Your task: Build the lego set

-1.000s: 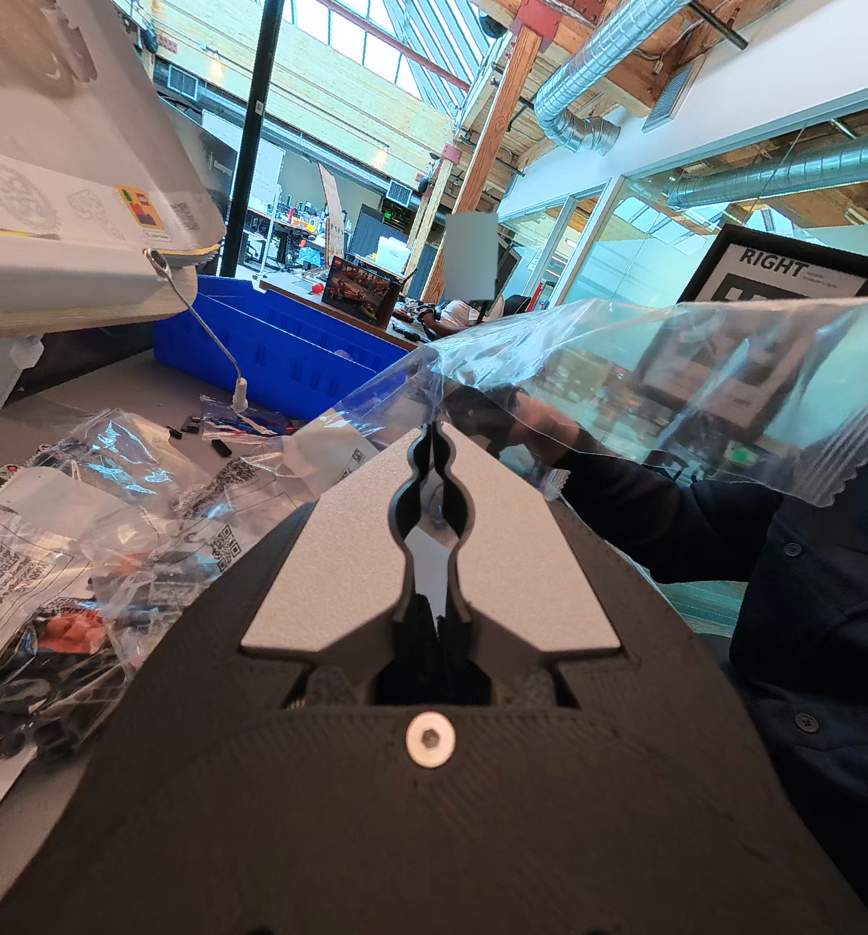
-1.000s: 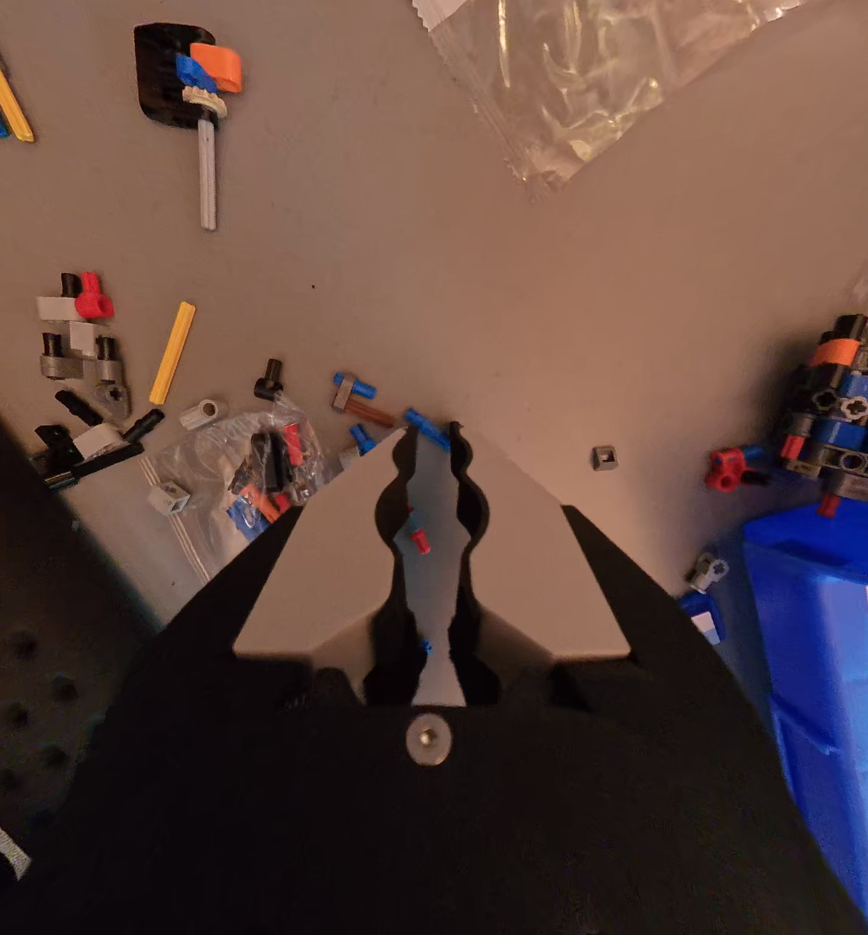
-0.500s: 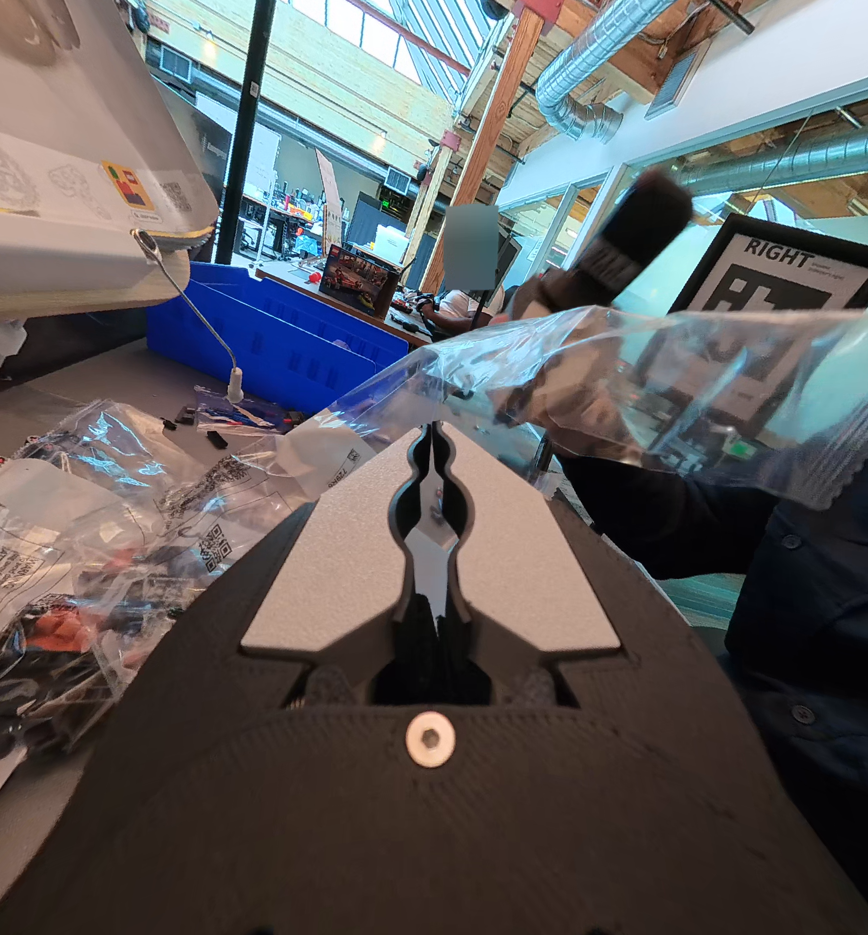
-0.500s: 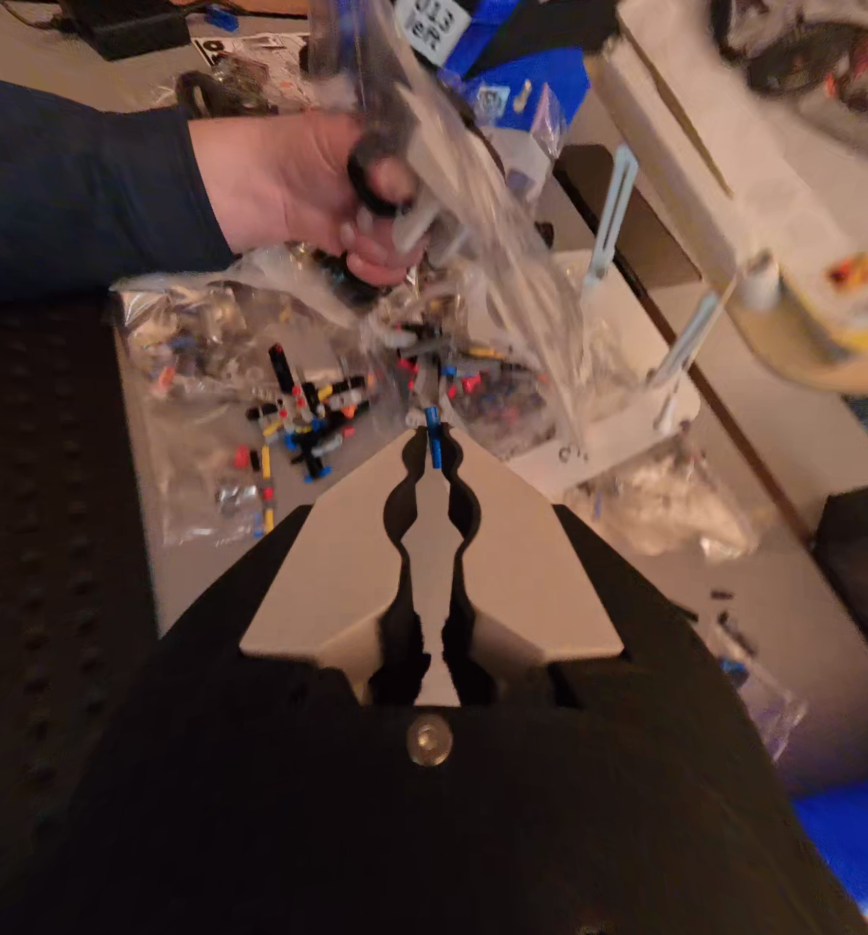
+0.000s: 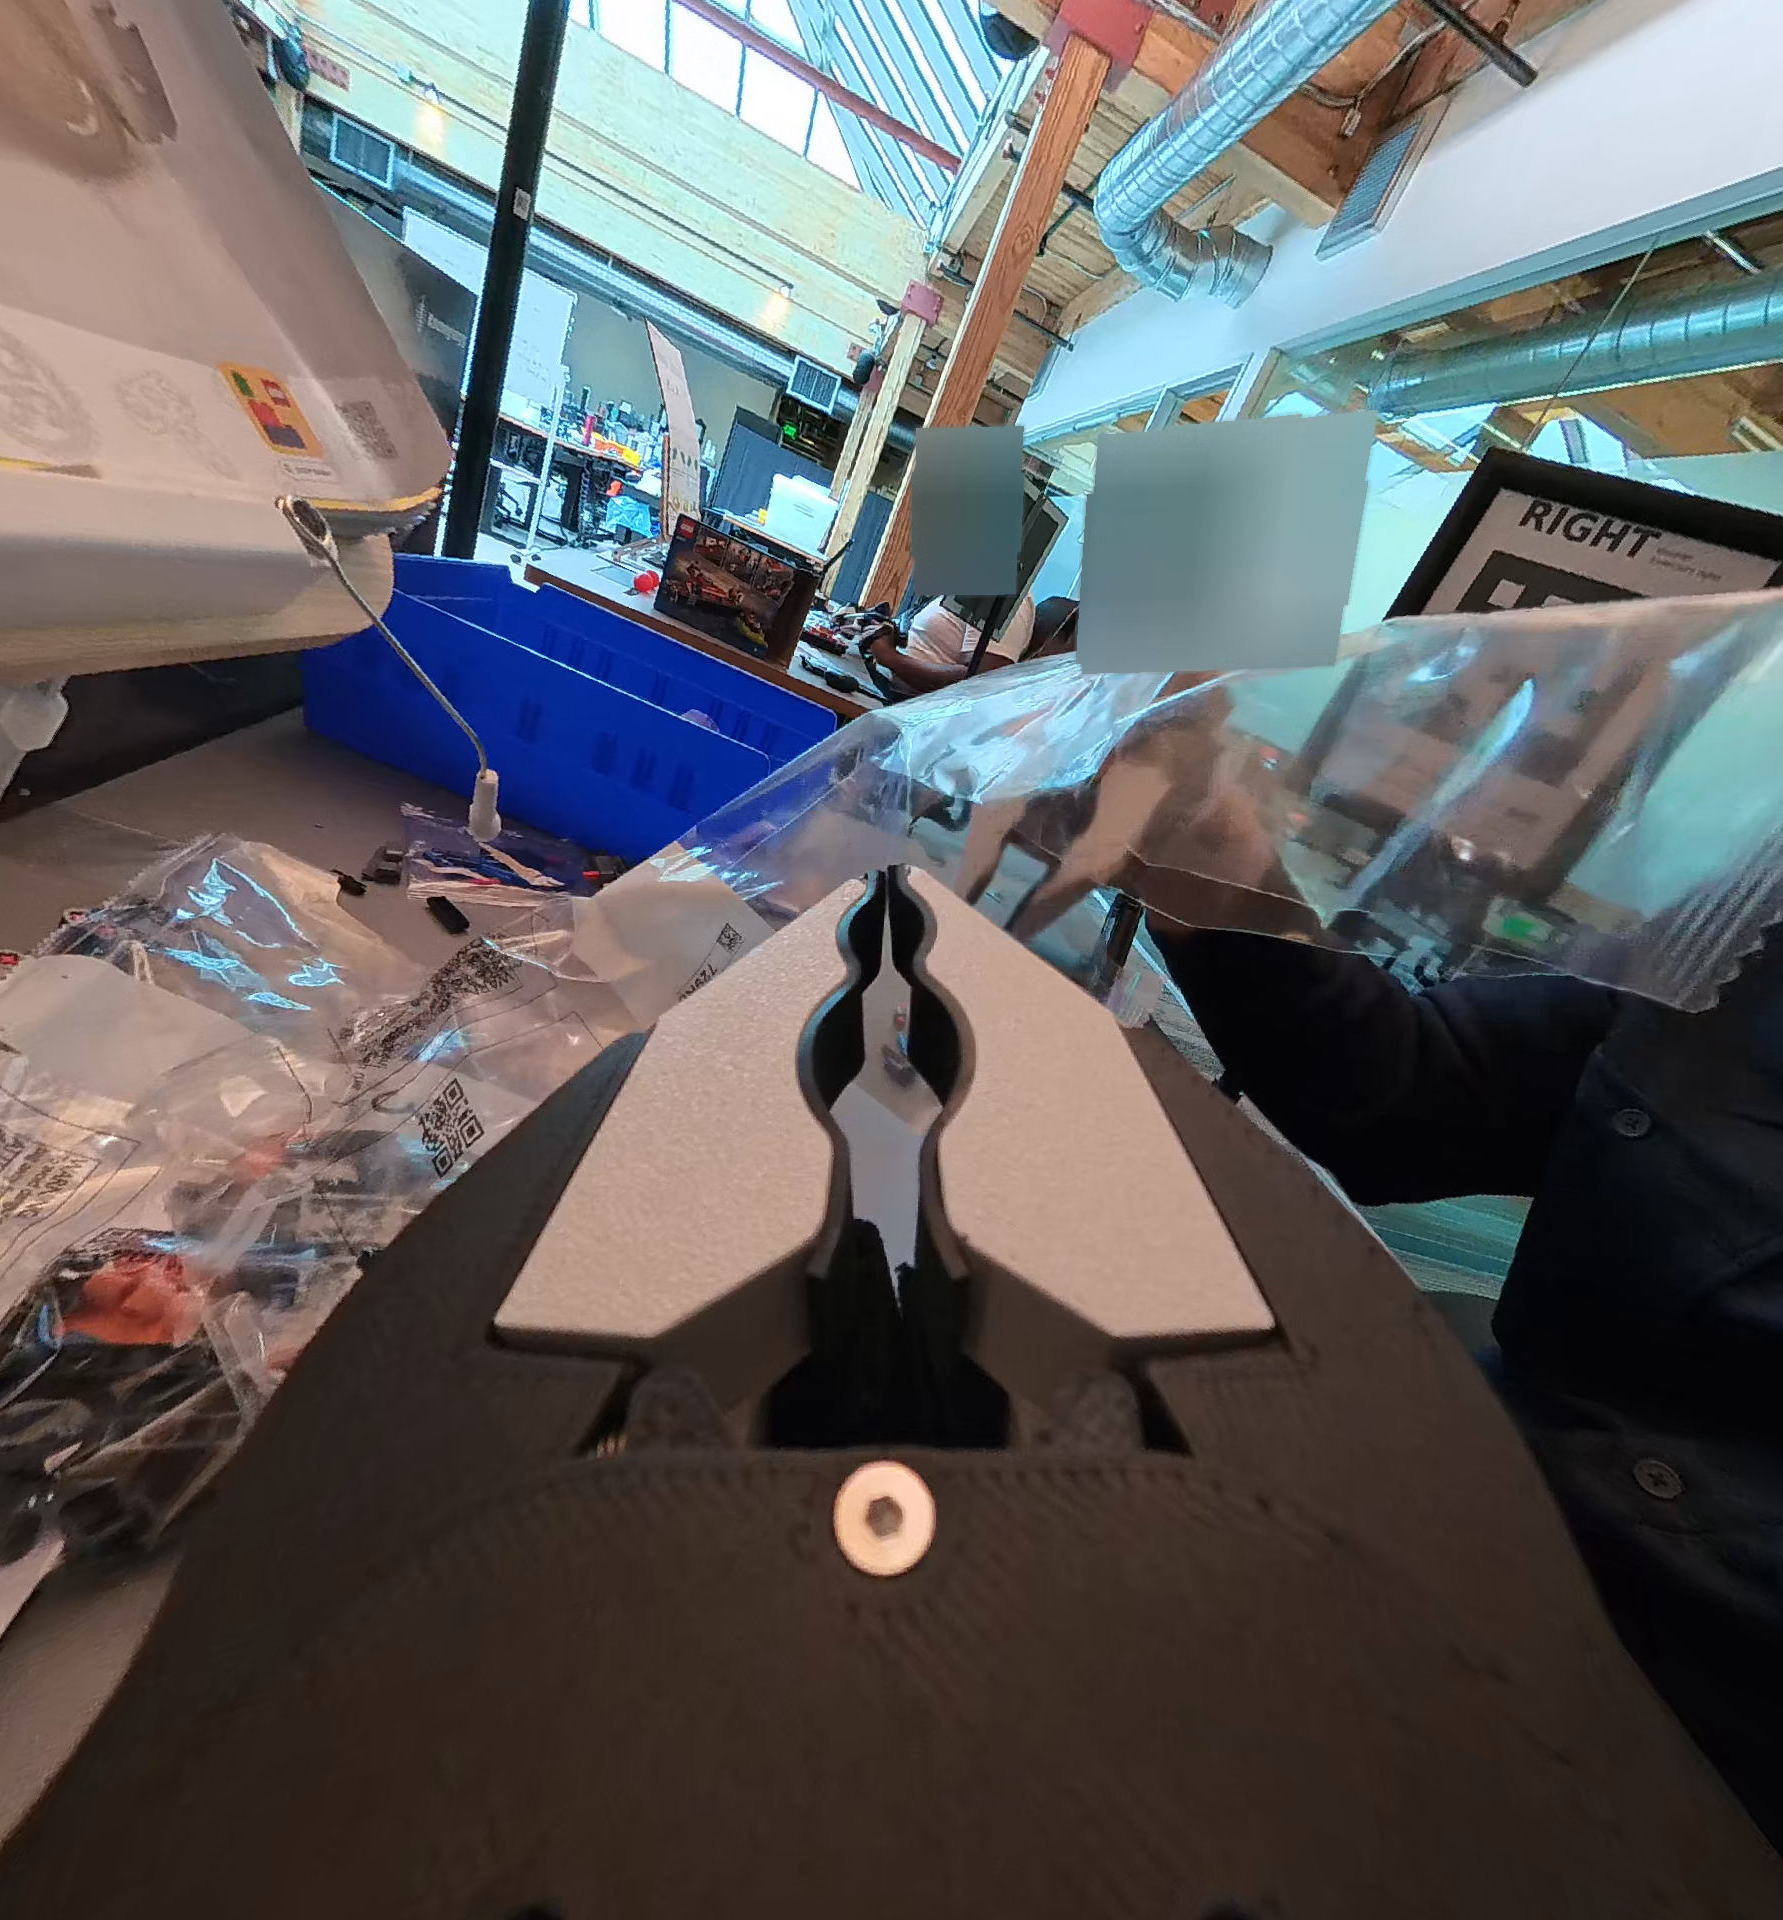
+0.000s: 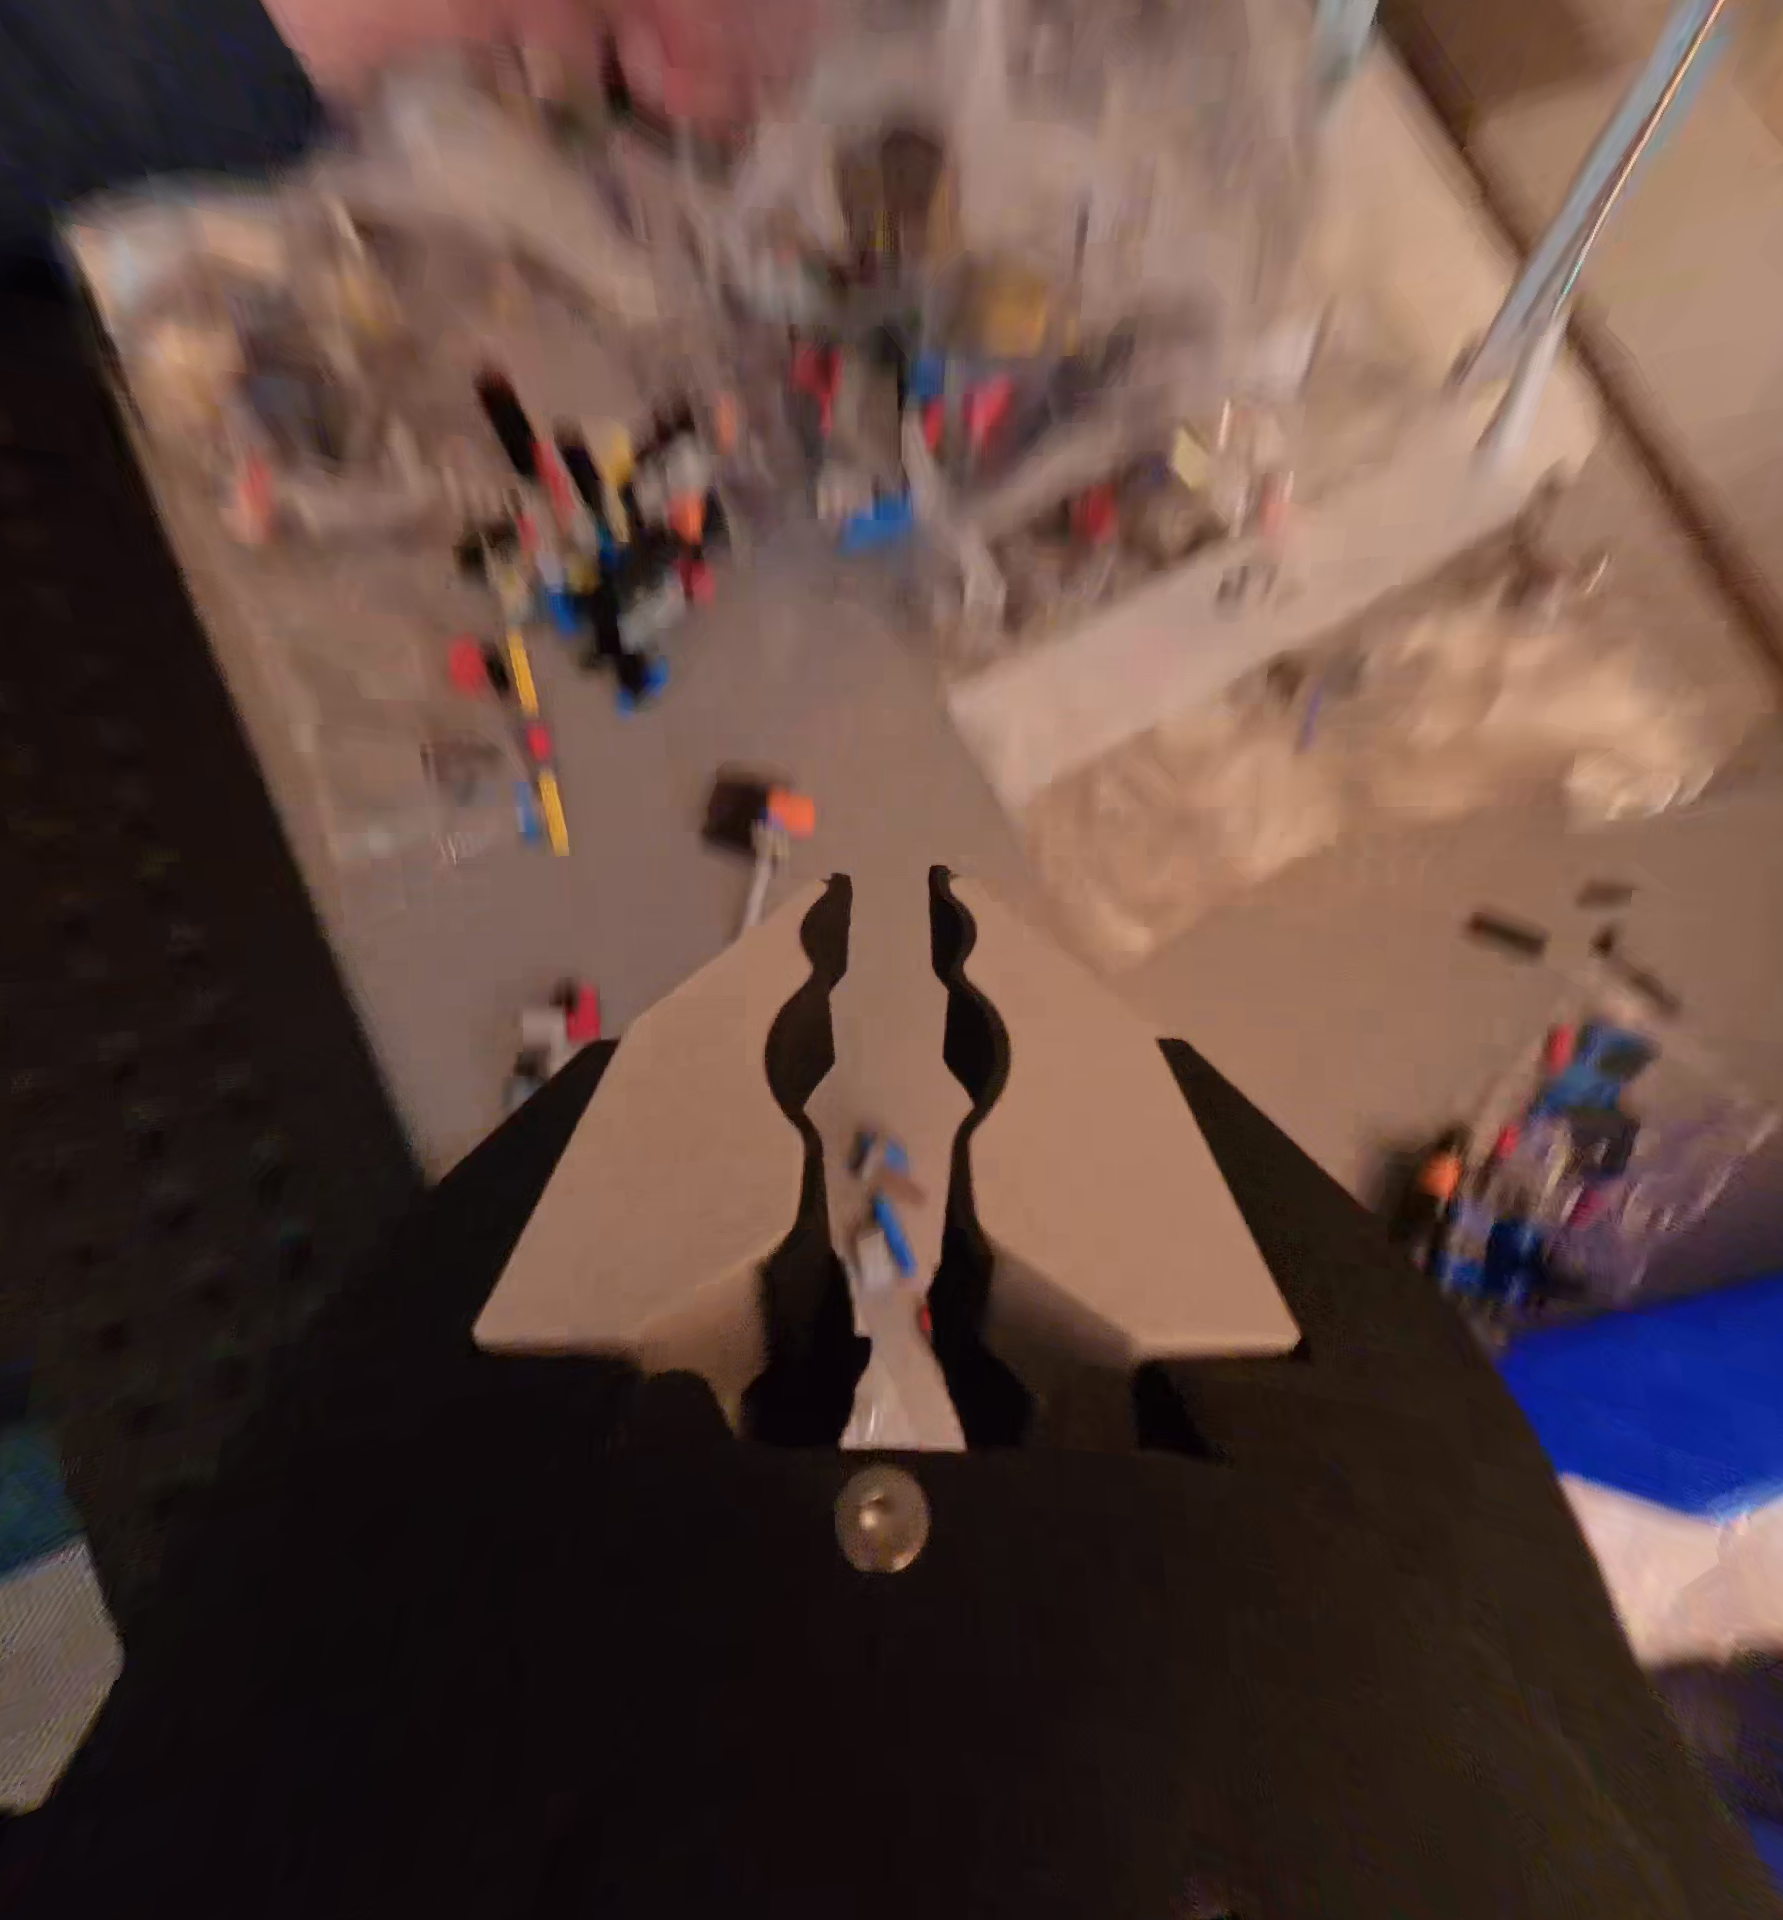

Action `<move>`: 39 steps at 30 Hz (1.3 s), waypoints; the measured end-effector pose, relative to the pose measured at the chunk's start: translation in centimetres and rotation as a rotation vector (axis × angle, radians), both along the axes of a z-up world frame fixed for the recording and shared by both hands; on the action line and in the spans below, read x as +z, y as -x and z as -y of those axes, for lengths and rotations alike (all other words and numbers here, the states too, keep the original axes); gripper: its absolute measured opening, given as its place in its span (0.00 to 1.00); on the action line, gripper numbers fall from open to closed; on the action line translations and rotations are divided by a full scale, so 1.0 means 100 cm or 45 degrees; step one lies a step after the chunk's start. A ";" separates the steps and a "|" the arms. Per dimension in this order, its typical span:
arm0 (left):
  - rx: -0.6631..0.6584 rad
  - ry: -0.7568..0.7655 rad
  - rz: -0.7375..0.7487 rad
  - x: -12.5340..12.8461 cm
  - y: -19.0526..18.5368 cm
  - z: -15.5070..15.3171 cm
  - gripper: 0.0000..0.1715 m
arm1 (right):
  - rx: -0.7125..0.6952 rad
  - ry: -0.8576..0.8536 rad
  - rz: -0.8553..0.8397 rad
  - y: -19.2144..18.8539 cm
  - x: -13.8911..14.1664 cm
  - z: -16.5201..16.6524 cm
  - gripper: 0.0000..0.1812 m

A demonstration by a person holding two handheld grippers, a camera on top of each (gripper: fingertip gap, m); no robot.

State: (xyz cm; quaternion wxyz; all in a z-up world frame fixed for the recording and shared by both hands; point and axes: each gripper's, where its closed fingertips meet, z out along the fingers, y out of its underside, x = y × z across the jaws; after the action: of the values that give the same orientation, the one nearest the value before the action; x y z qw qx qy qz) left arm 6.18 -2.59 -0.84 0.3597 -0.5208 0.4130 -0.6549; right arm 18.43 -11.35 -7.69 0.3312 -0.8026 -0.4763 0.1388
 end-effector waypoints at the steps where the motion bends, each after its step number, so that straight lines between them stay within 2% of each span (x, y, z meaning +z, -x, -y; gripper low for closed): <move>1: 0.000 -0.002 -0.001 0.000 0.000 0.000 0.00 | -0.032 0.052 0.075 -0.015 -0.017 0.004 0.08; 5: -0.001 -0.002 -0.004 0.000 -0.001 0.002 0.00 | -0.115 0.234 0.183 -0.046 -0.066 0.017 0.09; 10: -0.001 -0.003 -0.010 -0.002 -0.002 0.002 0.00 | -0.133 0.345 0.263 -0.054 -0.099 0.025 0.06; 14: 0.002 0.000 -0.009 -0.002 -0.001 0.000 0.00 | -0.112 0.332 0.260 -0.050 -0.100 0.024 0.06; 19: -0.001 0.000 -0.014 -0.003 -0.002 0.000 0.00 | -0.094 0.276 0.158 -0.042 -0.083 0.017 0.06; 23: 0.001 0.000 -0.013 -0.003 -0.002 0.000 0.00 | -0.068 0.241 0.171 -0.035 -0.085 0.016 0.06; 26: -0.001 -0.002 -0.015 -0.003 -0.002 0.001 0.00 | -0.035 0.153 0.102 -0.020 -0.068 0.010 0.02; 29: -0.001 -0.002 -0.012 -0.002 -0.002 0.001 0.00 | 0.028 0.025 -0.042 0.007 -0.030 0.001 0.02; 34: -0.003 -0.004 -0.013 -0.002 -0.002 0.002 0.00 | 0.112 -0.180 -0.136 0.052 0.025 -0.020 0.02; 37: 0.000 -0.006 -0.007 0.000 -0.001 0.001 0.00 | 0.149 -0.253 -0.183 0.075 0.043 -0.031 0.02; 39: 0.003 -0.006 -0.001 0.001 0.001 0.001 0.00 | 0.120 -0.254 -0.203 0.083 0.044 -0.041 0.04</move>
State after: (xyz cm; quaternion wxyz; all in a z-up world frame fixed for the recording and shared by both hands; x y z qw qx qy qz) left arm 6.12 -2.66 -0.74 0.3616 -0.5206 0.4142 -0.6533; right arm 10.17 -7.30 -3.25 0.4392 -0.7289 -0.4971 0.1696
